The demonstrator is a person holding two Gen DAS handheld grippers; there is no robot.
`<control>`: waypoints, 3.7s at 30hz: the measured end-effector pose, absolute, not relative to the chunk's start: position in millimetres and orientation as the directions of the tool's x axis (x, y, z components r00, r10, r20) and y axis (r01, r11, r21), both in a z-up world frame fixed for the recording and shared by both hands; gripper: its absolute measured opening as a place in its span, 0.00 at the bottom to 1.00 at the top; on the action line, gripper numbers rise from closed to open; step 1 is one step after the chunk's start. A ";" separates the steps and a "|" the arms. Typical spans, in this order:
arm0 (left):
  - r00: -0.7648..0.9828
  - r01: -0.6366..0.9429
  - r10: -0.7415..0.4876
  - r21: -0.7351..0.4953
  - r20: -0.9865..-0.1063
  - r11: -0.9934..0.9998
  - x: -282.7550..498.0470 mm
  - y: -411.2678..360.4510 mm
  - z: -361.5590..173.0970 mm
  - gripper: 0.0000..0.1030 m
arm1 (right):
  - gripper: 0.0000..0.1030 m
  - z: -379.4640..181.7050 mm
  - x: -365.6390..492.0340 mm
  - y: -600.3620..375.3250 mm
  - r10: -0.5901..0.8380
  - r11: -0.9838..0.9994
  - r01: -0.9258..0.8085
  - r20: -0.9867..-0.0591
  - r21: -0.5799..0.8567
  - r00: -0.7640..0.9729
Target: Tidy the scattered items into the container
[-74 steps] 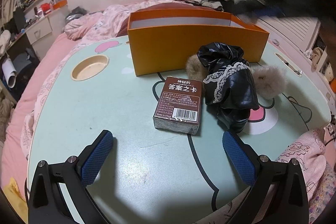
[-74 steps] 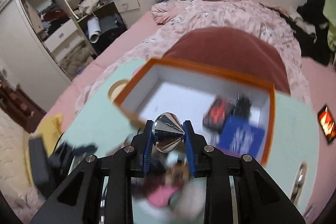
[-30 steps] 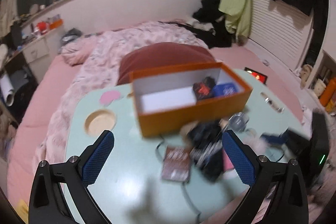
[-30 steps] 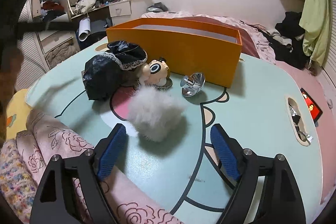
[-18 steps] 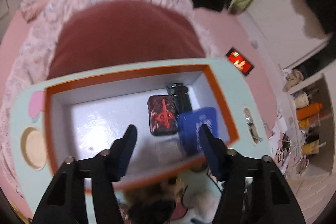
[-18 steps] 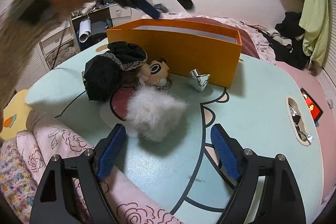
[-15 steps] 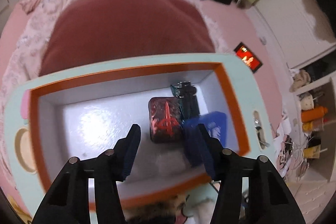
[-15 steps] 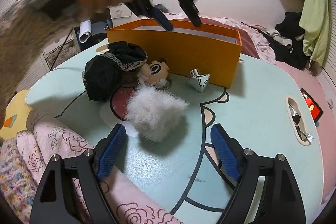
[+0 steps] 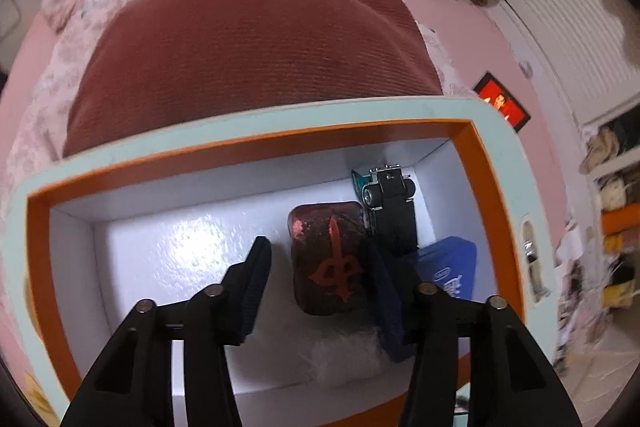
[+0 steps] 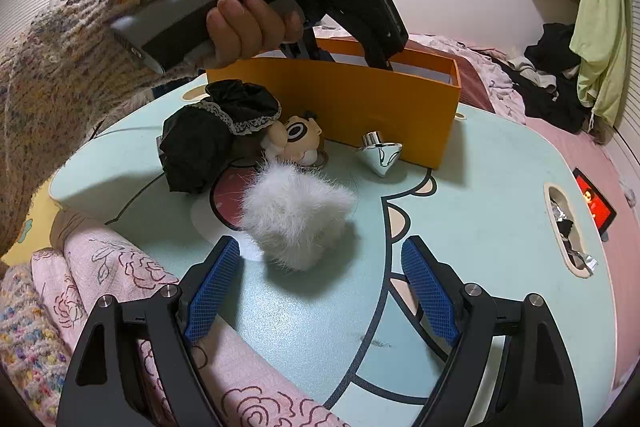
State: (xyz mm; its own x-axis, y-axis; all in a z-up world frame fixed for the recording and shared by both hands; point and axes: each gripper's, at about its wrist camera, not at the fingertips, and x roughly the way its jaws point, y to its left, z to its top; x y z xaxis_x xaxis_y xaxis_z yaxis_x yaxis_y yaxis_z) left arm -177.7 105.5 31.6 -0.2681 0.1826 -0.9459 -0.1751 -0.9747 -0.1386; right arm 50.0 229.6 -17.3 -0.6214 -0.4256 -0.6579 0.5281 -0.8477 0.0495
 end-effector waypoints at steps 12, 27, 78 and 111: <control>-0.284 -0.183 0.026 0.028 -0.958 -0.983 -180.7 79.2 14.6 0.36 | 0.81 -17.0 51.9 227.4 -0.425 -0.848 0.529 -0.657 0.048 -0.623; -0.508 -0.304 0.377 -0.248 -0.775 -0.920 -39.7 14.4 104.0 0.36 | 0.81 -17.5 51.2 226.5 -0.424 -0.848 0.528 -0.657 0.047 -0.623; -0.672 -0.118 0.074 0.008 -0.737 -0.993 49.2 -6.7 2.3 1.00 | 0.82 -15.2 60.0 227.7 -0.408 -0.855 0.517 -0.662 0.035 -0.629; -0.676 -0.123 0.081 0.003 -0.733 -0.992 46.5 -3.0 3.8 1.00 | 0.41 22.5 -185.1 171.7 -0.033 -0.954 0.291 -0.932 -0.079 -0.361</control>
